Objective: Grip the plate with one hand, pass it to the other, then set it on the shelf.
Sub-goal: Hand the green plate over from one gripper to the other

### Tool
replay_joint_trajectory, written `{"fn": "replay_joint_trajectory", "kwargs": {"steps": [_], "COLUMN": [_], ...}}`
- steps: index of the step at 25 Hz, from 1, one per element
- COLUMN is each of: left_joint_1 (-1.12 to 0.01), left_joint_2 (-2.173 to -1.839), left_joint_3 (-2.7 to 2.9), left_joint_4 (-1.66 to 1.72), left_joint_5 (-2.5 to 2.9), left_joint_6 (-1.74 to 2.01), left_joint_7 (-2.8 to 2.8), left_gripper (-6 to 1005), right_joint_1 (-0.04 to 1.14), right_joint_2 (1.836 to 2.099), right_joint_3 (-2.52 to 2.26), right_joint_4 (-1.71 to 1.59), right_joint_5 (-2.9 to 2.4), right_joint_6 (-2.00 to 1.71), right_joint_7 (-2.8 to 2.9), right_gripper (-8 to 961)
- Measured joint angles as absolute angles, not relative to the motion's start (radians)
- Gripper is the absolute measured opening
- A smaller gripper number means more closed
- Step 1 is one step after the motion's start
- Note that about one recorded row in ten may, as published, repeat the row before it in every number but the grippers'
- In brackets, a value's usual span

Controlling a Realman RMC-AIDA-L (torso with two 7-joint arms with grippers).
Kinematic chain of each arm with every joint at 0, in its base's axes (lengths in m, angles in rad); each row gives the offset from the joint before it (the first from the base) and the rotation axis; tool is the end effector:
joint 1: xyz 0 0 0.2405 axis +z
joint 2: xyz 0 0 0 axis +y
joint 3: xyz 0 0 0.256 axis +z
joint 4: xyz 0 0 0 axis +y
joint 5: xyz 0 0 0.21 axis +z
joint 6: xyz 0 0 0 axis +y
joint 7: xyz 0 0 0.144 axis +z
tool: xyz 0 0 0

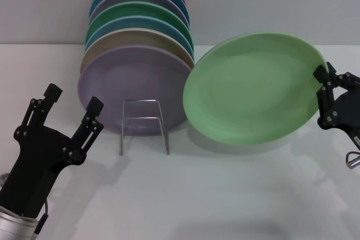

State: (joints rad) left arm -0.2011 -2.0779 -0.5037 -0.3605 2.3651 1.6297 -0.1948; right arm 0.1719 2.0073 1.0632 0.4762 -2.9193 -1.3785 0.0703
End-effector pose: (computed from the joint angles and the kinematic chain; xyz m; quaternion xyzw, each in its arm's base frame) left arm -0.2696 0.2273 -0.0432 -0.7085 -0.1521 -0.4948 0.4795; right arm 0.2879 0.2706 -0.0075 -0.7494 0.0506 0.3767 0.5422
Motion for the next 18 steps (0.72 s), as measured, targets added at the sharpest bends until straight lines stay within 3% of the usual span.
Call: {"fn": "replay_joint_trajectory", "kwargs": {"steps": [10, 18], "left_joint_1": [-0.197, -0.193], "left_joint_2": [-2.079, -2.079], "left_joint_3": [-0.416, -0.359], "left_joint_4": [-0.386, -0.412], "left_joint_5": [2.366, 2.365], "left_joint_6": [1.605, 1.55], "left_joint_7": [-0.171, -0.097], "left_gripper": [783, 782], "right_joint_1": [0.168, 0.178], "right_joint_2": [2.019, 2.052], "right_joint_3": [1.04, 1.043], "right_joint_4": [0.431, 0.349], "right_joint_5": [-2.919, -2.919], "right_joint_6": [-1.448, -1.481], "right_joint_7": [0.065, 0.052], "right_gripper": [20, 20]}}
